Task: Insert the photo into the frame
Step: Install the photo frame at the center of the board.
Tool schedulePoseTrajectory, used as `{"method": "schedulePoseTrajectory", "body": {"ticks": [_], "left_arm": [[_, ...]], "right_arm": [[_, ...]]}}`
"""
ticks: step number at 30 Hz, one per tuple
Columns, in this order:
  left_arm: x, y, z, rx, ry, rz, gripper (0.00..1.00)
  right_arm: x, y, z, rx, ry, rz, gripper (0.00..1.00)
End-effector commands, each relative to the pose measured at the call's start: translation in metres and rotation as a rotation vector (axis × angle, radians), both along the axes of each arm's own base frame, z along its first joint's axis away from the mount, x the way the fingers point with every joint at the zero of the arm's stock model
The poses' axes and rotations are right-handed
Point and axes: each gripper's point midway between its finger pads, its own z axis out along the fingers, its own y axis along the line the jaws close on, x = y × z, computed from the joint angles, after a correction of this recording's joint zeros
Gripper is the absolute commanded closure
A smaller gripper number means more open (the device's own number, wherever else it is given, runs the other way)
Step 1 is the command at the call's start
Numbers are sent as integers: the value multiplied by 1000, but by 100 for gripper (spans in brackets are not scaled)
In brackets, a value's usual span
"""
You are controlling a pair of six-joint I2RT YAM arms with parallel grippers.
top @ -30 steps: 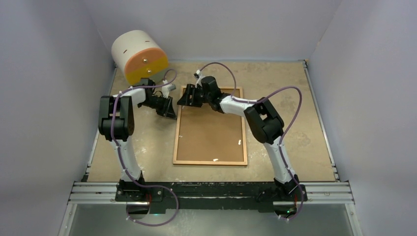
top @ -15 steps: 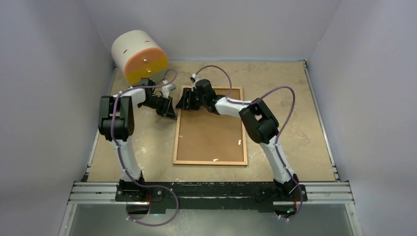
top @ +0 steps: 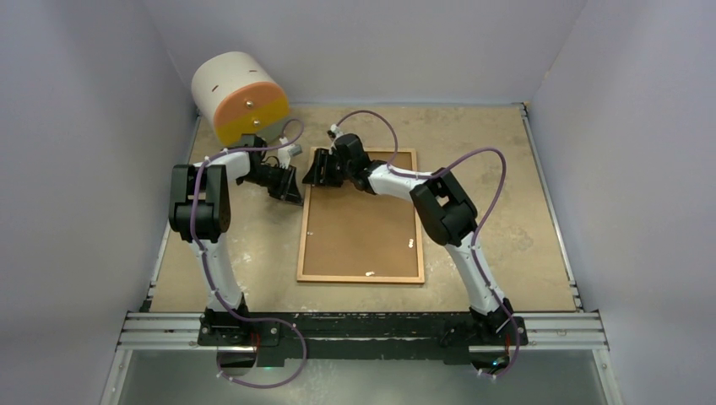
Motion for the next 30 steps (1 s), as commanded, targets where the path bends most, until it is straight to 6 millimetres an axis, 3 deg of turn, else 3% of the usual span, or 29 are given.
{"method": "schedulePoseTrajectory", "body": {"ticks": [1, 18, 30], "left_arm": [[-3, 0, 0, 22, -25, -16, 80], [-4, 0, -1, 16, -22, -17, 80], [-4, 0, -2, 18, -23, -17, 80]], "right_arm": [[7, 3, -9, -11, 8, -30, 46], [-8, -19, -3, -31, 64, -151, 45], [-8, -6, -12, 2, 123, -135, 44]]}}
